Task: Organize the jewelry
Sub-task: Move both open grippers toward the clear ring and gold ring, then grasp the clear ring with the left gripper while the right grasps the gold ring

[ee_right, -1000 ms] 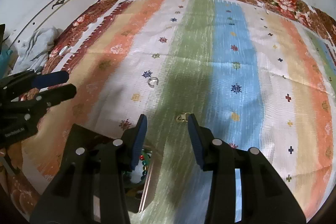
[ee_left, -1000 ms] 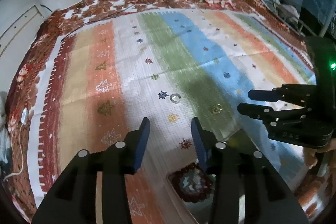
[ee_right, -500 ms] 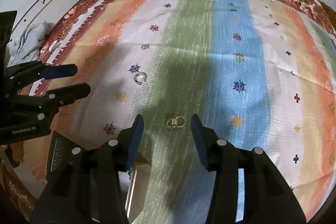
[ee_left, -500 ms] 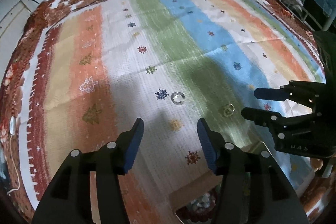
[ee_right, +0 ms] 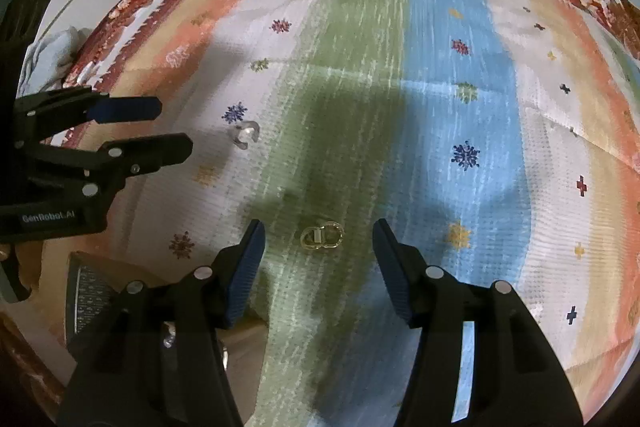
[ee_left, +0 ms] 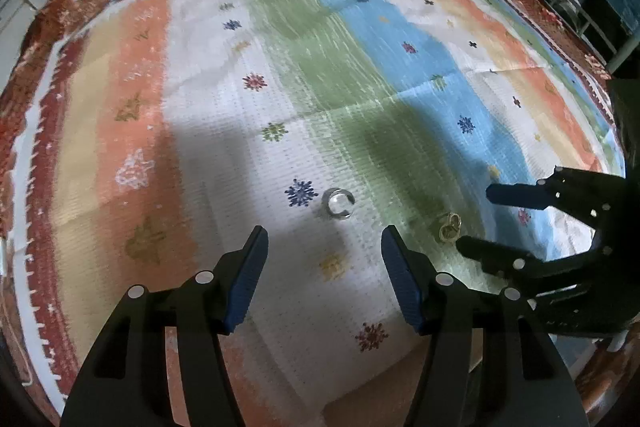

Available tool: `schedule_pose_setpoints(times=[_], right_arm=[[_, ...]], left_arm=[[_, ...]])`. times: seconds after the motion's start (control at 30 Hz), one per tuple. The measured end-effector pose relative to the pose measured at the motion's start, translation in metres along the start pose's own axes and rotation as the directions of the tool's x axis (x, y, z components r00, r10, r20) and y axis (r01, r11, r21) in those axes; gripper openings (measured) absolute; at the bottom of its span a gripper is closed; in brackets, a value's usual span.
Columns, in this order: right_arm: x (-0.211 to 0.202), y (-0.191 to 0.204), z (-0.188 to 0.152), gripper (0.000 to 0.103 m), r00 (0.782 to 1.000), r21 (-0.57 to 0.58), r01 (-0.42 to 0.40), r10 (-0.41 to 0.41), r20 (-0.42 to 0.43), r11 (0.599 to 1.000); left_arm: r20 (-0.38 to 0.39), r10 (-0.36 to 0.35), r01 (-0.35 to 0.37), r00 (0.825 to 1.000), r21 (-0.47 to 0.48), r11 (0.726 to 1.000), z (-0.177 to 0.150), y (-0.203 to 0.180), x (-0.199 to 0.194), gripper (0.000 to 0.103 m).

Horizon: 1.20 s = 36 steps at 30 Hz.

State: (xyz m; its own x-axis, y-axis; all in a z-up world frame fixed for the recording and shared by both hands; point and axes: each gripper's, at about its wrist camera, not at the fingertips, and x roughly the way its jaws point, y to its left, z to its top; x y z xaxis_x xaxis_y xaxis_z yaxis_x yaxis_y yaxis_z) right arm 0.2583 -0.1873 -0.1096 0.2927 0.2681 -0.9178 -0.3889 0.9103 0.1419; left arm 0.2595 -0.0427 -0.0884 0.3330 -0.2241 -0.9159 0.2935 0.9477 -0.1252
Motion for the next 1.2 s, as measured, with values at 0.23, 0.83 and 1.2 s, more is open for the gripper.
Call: schedule_pose_setpoints(times=[0.23,0.83,1.2], right_arm=[[0.011,-0.002,0.000,0.057,1.000,-0.007,0.007,-0.007,-0.026,1.000],[0.031,-0.003,0.005,0.052,0.997,-0.026,0.032,-0.034,-0.063,0.999],[0.034,0.005,0.004,0.025,0.995,-0.060,0.044,-0.049,-0.086,0.997]], left_arm=[[-0.045,-0.008,0.009,0.999,0.019,1.000,0.010,-0.003,0.022,0.059],[-0.135,-0.007,0.020,0.991,0.092,0.996,0.022,-0.007,0.058,0.057],[-0.139,0.017,0.002,0.990,0.133,0.991,0.023,-0.012,0.064,0.041]])
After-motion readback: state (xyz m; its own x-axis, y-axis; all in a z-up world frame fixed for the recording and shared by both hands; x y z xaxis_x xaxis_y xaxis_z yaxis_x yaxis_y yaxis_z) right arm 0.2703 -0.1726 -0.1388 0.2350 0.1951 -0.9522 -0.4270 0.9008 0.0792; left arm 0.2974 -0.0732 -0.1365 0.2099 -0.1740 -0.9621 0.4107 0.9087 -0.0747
